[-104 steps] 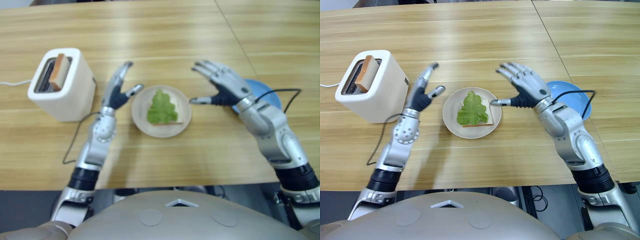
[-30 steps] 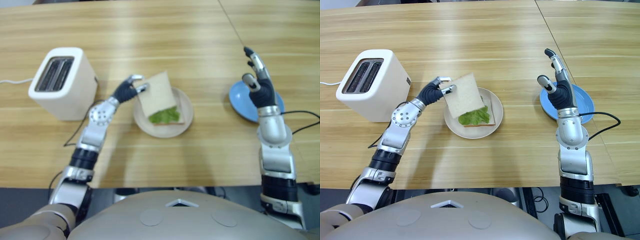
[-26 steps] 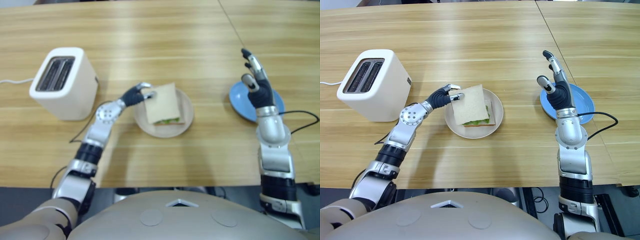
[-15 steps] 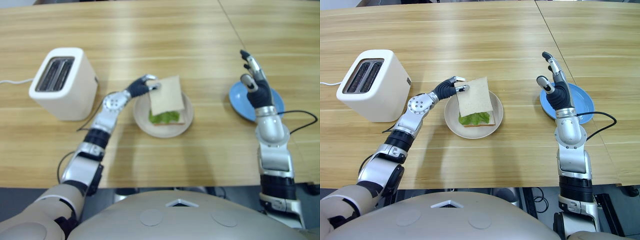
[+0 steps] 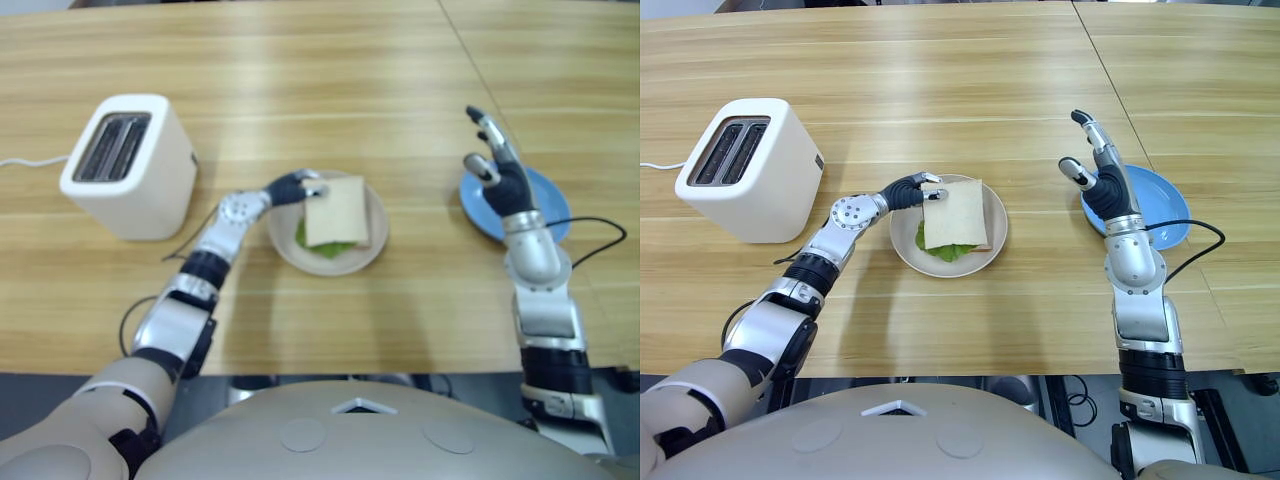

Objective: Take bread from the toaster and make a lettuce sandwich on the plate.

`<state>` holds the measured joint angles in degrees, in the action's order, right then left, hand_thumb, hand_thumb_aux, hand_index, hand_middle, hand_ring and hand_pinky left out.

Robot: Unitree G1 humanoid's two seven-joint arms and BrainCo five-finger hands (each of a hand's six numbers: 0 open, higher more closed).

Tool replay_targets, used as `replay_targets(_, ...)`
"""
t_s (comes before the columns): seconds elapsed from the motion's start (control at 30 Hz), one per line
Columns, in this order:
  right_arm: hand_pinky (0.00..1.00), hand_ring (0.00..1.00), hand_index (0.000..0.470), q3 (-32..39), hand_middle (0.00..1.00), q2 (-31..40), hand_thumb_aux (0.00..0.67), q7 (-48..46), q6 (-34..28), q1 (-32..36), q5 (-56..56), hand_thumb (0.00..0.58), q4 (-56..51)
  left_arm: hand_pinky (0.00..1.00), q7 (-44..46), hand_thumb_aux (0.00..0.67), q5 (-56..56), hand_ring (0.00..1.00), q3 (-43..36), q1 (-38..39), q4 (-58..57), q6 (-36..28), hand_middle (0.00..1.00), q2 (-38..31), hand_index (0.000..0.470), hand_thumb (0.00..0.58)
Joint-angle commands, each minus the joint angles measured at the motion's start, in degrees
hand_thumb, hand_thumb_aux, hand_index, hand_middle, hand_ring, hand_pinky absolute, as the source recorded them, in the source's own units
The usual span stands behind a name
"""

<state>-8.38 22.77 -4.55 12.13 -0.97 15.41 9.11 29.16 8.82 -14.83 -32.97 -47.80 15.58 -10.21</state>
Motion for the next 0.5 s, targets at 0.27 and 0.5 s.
replay_targets(0.27, 0.0, 0.0, 0.0, 17.27, 0.0, 5.71, 0.0, 1.67, 4.08, 2.13, 25.52, 0.0, -5.29, 1.0, -5.64, 0.67, 4.77, 1.0, -0.8, -4.79, -11.51, 0.01, 1.0, -0.78, 0.46, 0.58)
replay_targets(0.5, 0.0, 0.0, 0.0, 29.29, 0.0, 7.87, 0.0, 6.09, 3.45, 9.25, 41.93, 0.0, -16.8, 1.0, -8.8, 0.67, 7.73, 1.0, -2.11, -5.6, -16.69, 0.52, 1.0, -0.15, 0.46, 0.58)
